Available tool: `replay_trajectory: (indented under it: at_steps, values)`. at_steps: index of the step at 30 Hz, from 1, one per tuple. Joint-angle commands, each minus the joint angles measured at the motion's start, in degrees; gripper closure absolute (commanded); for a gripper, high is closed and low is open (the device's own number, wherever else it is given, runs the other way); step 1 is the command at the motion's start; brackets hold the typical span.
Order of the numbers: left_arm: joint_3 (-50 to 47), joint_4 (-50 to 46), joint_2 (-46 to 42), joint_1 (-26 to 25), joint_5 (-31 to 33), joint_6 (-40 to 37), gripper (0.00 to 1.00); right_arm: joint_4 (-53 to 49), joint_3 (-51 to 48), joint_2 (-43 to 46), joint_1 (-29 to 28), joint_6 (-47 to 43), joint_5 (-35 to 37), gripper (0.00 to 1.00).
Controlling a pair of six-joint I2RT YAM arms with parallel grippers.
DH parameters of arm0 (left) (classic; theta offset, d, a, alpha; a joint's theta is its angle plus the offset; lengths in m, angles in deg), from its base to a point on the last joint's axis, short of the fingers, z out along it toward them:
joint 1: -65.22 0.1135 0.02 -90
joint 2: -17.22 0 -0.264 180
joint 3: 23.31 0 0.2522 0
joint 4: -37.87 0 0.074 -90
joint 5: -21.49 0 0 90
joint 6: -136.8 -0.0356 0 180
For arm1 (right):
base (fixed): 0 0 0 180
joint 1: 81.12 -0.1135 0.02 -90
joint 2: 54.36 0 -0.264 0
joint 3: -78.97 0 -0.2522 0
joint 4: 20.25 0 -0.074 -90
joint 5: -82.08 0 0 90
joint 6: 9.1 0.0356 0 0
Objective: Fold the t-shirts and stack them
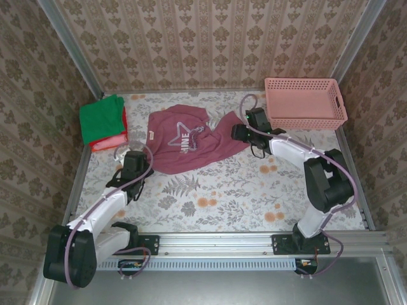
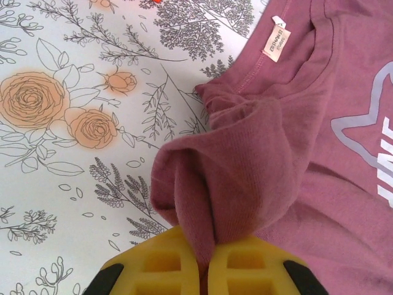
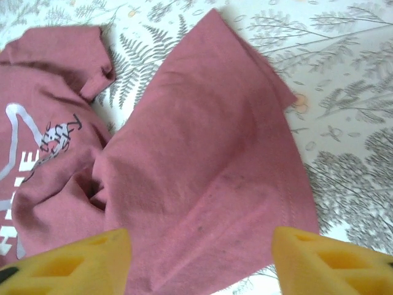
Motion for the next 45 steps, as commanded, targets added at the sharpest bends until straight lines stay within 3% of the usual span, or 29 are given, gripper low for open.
replay_trajectory:
  at_steps: [1,5,7,10,14,25,29,30,31,32,33,39,45]
  values:
    - [-0.6,0.5,0.4,0.5,0.5,-0.8,1.0,-2.4,6.4,-5.7,-2.8,-4.6,-0.3,0.33]
    - [-1.0,0.3,-0.3,0.5,0.6,-0.6,1.0,-5.5,15.2,-14.6,-4.2,-5.3,-1.2,0.35]
    - [-1.1,-0.1,-0.7,0.4,1.0,-1.1,1.0,-7.0,18.8,-18.3,-4.2,-4.6,-1.9,0.41]
    - [-1.1,-0.9,-1.6,0.5,1.3,-2.1,1.0,-9.0,22.4,-21.0,-4.1,-4.1,-2.3,0.6]
    - [-1.4,-1.3,-2.5,0.5,1.5,-2.5,1.0,-8.9,21.3,-18.1,-4.1,-4.5,-0.9,1.0]
    - [-0.3,0.4,-1.1,0.6,2.3,-4.1,1.0,4.0,0.7,2.4,-3.3,-2.1,4.1,1.0]
    - [-0.5,1.2,0.0,0.6,1.9,-3.7,1.0,8.0,-9.1,9.7,-3.5,0.5,2.3,1.0]
    - [-0.5,1.4,0.3,0.6,1.8,-3.7,1.0,8.3,-10.0,10.3,-3.5,0.0,1.4,0.93]
    - [-0.4,1.6,0.8,0.6,1.8,-3.7,1.0,7.9,-9.9,10.2,-3.3,-0.8,0.6,0.85]
    - [-0.3,2.0,1.4,0.6,1.6,-3.8,1.0,6.6,-8.7,9.4,-3.0,-1.7,0.1,0.88]
    - [-0.2,2.6,2.0,0.6,1.4,-3.9,1.0,4.8,-7.0,8.0,-2.7,-2.3,0.0,1.0]
    - [1.0,1.5,3.3,0.6,0.7,-3.2,1.0,1.3,5.6,-1.6,-2.0,-3.6,-1.4,1.0]
    - [-0.3,1.6,1.1,0.8,1.6,-2.5,1.0,4.6,0.1,2.2,-2.4,-2.0,0.5,0.98]
